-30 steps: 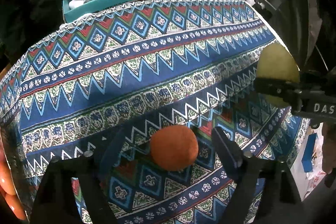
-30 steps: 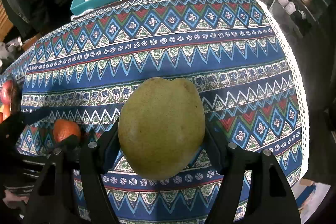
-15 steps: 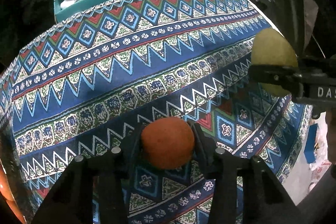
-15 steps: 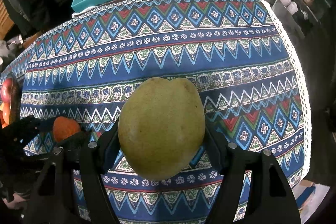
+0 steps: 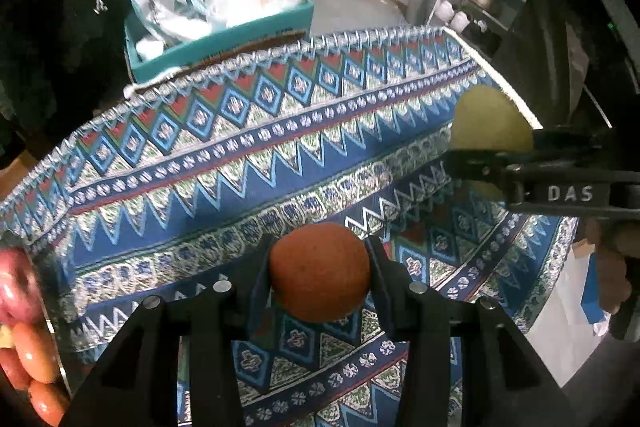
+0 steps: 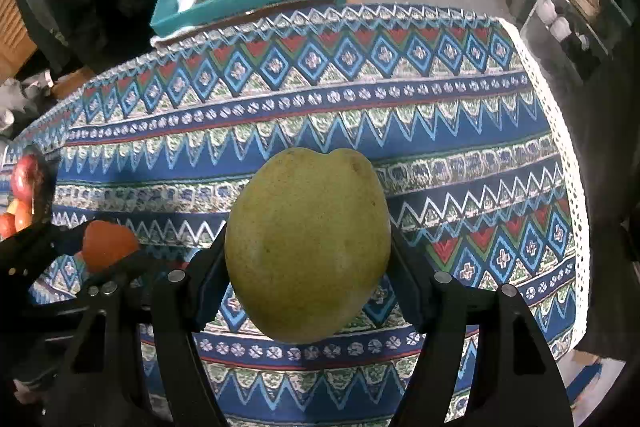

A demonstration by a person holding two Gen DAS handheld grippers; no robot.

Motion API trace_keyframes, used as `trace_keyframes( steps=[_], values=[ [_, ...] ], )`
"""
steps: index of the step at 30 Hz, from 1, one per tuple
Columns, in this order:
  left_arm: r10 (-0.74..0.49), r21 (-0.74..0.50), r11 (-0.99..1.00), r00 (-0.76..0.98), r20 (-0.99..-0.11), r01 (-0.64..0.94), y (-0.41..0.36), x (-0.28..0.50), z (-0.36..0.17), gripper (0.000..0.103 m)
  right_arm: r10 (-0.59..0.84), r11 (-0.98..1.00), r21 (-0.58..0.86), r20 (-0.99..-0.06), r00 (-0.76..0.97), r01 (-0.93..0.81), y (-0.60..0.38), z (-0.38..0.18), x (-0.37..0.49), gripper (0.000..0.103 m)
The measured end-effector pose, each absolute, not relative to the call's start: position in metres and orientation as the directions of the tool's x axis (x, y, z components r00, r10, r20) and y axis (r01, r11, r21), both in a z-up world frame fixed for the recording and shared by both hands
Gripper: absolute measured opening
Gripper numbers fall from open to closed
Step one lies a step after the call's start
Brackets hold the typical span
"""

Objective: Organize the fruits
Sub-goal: 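Carry the orange and mango with both tools over the glass bowl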

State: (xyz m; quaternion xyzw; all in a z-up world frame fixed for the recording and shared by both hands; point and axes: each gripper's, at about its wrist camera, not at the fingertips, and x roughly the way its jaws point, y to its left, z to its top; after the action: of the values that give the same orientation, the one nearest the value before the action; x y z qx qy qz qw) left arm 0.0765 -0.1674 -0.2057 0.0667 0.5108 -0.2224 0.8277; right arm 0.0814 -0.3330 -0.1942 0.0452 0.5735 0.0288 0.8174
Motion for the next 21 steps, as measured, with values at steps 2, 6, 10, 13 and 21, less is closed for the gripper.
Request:
trace_keyframes(
  steps=[2,6,10,13,21],
  values=[
    [-0.305,-0.119,0.894,0.392,-0.868,0.431,-0.165,0.076,-0.197,0.045,0.106,0.994,0.111,-0.929,0.354,-0.006,-0.329,-0.189,0.081,0.071],
    [-0.303,-0.101,0.896,0.428,-0.852,0.432,-0.162,0.071,-0.180,0.045,0.118,0.993,0.116,-0.918,0.380,-0.030,-0.322,-0.177,0.079,0.071],
    [-0.315,-0.106,0.897,0.453,-0.834,0.429,-0.156,0.067,-0.161,0.045,0.134,0.991,0.118,-0.900,0.415,-0.064,-0.313,-0.159,0.075,0.071],
    [-0.322,-0.106,0.898,0.473,-0.820,0.427,-0.151,0.064,-0.148,0.045,0.145,0.989,0.119,-0.887,0.439,-0.087,-0.306,-0.146,0.072,0.071],
    [-0.340,-0.117,0.903,0.519,-0.784,0.414,-0.137,0.056,-0.115,0.045,0.187,0.980,0.128,-0.848,0.495,-0.150,-0.288,-0.111,0.067,0.071]
  ],
)
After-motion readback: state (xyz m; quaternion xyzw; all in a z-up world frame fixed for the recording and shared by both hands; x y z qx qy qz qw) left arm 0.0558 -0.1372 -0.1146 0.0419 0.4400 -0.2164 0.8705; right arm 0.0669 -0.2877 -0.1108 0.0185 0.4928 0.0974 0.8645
